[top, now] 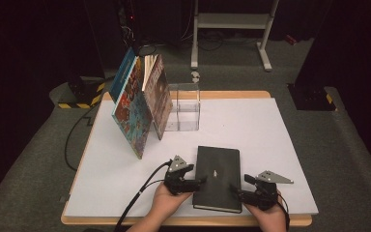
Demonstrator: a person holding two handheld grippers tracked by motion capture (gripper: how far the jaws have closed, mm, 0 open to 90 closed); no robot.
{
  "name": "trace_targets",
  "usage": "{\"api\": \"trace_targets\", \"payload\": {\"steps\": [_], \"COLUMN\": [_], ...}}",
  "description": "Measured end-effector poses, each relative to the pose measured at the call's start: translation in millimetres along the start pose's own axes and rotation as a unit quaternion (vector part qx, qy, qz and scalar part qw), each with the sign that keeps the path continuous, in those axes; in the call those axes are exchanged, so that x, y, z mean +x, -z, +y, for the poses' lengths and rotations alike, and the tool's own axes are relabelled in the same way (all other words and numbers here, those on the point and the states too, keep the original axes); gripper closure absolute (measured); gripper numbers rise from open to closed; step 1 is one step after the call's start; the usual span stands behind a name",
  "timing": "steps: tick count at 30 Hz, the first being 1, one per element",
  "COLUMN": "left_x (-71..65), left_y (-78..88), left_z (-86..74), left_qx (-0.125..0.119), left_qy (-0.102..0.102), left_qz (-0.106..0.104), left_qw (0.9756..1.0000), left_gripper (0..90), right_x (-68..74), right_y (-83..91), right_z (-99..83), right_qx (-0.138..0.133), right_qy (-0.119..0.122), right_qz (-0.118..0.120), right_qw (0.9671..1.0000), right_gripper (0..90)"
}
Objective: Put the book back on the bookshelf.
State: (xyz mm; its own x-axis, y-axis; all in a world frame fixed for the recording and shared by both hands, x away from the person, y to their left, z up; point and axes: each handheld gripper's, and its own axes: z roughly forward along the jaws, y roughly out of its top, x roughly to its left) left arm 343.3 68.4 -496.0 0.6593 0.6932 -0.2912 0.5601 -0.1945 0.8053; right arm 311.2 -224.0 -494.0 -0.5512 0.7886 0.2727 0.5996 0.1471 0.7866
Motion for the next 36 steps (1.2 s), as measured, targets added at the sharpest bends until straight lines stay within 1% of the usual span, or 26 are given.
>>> {"api": "trace_targets", "payload": {"steps": [1, 2, 4, 5, 8, 10, 11, 12, 14, 15, 17, 18, 19, 20, 21, 22, 24, 25, 26, 27, 29, 30, 31, 32, 35, 36], "left_x": [0.6, 1.3, 2.2, 2.2, 6.0, 13.0, 18.5, 25.6, 31.8, 34.2, 37.6, 38.1, 38.3, 38.3, 36.9, 36.9, 34.4, 32.9, 32.9, 32.1, 29.9, 27.3, 27.3, 25.2, 24.8, 25.3], "left_y": [-1.5, -1.9, -1.9, -1.9, -0.1, 3.3, 6.0, 10.5, 15.1, 17.0, 18.1, 17.4, 16.1, 16.1, 14.3, 14.3, 14.5, 16.6, 16.6, 18.4, 22.3, 26.0, 26.0, 28.3, 28.6, 28.3], "left_z": [-0.9, -1.4, -1.0, -1.0, -1.1, -1.1, -0.9, -1.1, -1.8, -2.0, -2.0, -1.9, -1.6, -1.6, 0.1, 0.1, 3.1, 4.8, 4.8, 6.1, 9.4, 14.2, 14.2, 19.5, 24.4, 26.4], "left_qx": [0.002, 0.001, 0.003, 0.003, -0.003, -0.006, -0.007, -0.010, -0.012, -0.012, -0.010, -0.011, -0.010, -0.010, -0.010, -0.010, -0.005, -0.008, -0.008, -0.012, -0.018, -0.023, -0.023, -0.033, -0.034, -0.031], "left_qy": [0.005, 0.011, 0.016, 0.016, 0.023, 0.029, 0.031, 0.037, 0.042, 0.041, 0.038, 0.039, 0.040, 0.040, 0.038, 0.038, 0.029, 0.025, 0.025, 0.022, 0.019, 0.015, 0.015, 0.012, 0.008, 0.004], "left_qz": [-0.008, -0.013, -0.016, -0.016, -0.007, 0.000, 0.003, 0.010, 0.016, 0.016, 0.010, 0.010, 0.012, 0.012, 0.010, 0.010, 0.018, 0.020, 0.020, 0.020, 0.018, 0.017, 0.017, 0.013, 0.010, 0.008], "left_qw": [1.0000, 0.9999, 0.9997, 0.9997, 0.9997, 0.9996, 0.9995, 0.9992, 0.9989, 0.9990, 0.9992, 0.9991, 0.9991, 0.9991, 0.9992, 0.9992, 0.9994, 0.9995, 0.9995, 0.9995, 0.9995, 0.9995, 0.9995, 0.9993, 0.9993, 0.9995], "left_gripper": [30.7, 31.4, 33.4, 33.8, 34.5, 35.2, 35.5, 35.5, 35.5, 35.5, 35.4, 34.8, 31.2, 30.3, 31.2, 31.1, 30.6, 31.0, 31.8, 31.9, 31.9, 32.1, 32.9, 34.2, 39.5, 39.5], "right_x": [0.0, 1.6, 3.0, 3.0, 5.0, 8.6, 12.9, 14.3, 18.0, 20.2, 23.6, 24.1, 23.4, 23.4, 20.4, 20.4, 17.7, 15.2, 15.2, 13.4, 12.3, 10.6, 9.6, 9.0, 8.4, 8.3], "right_y": [-2.7, -4.5, -5.3, -5.3, -10.0, -16.4, -26.5, -30.4, -40.3, -44.2, -49.1, -49.7, -49.5, -49.5, -47.7, -47.7, -44.0, -38.8, -38.8, -34.2, -32.6, -30.4, -29.6, -28.8, -27.4, -26.8], "right_z": [0.4, 1.4, 4.9, 4.9, 10.9, 14.8, 21.1, 23.8, 30.7, 33.4, 35.7, 35.5, 34.6, 34.6, 32.3, 32.3, 29.1, 26.2, 26.2, 24.2, 23.6, 23.0, 23.0, 23.2, 23.5, 23.5], "right_qx": [0.005, 0.008, 0.017, 0.017, 0.025, 0.028, 0.032, 0.032, 0.033, 0.033, 0.030, 0.027, 0.023, 0.023, 0.021, 0.021, 0.019, 0.015, 0.015, 0.011, 0.008, 0.005, 0.003, 0.000, -0.004, -0.005], "right_qy": [-0.006, -0.007, -0.005, -0.005, 0.004, 0.005, 0.011, 0.017, 0.031, 0.035, 0.038, 0.039, 0.039, 0.039, 0.032, 0.032, 0.026, 0.023, 0.023, 0.019, 0.017, 0.013, 0.014, 0.014, 0.014, 0.013], "right_qz": [0.019, 0.013, 0.006, 0.006, 0.002, 0.002, 0.005, 0.006, 0.008, 0.006, 0.001, -0.002, 0.000, 0.000, 0.010, 0.010, 0.016, 0.015, 0.015, 0.014, 0.015, 0.017, 0.018, 0.019, 0.021, 0.022], "right_qw": [0.9998, 0.9999, 0.9998, 0.9998, 0.9997, 0.9996, 0.9994, 0.9993, 0.9989, 0.9988, 0.9988, 0.9989, 0.9990, 0.9990, 0.9992, 0.9992, 0.9994, 0.9995, 0.9995, 0.9997, 0.9997, 0.9998, 0.9997, 0.9997, 0.9997, 0.9997], "right_gripper": [24.9, 24.6, 25.1, 25.1, 26.0, 26.1, 26.0, 26.1, 26.3, 26.2, 24.8, 24.8, 25.1, 25.1, 26.0, 26.0, 25.7, 26.0, 26.0, 26.7, 26.7, 26.6, 26.6, 26.5, 26.5, 26.5]}}
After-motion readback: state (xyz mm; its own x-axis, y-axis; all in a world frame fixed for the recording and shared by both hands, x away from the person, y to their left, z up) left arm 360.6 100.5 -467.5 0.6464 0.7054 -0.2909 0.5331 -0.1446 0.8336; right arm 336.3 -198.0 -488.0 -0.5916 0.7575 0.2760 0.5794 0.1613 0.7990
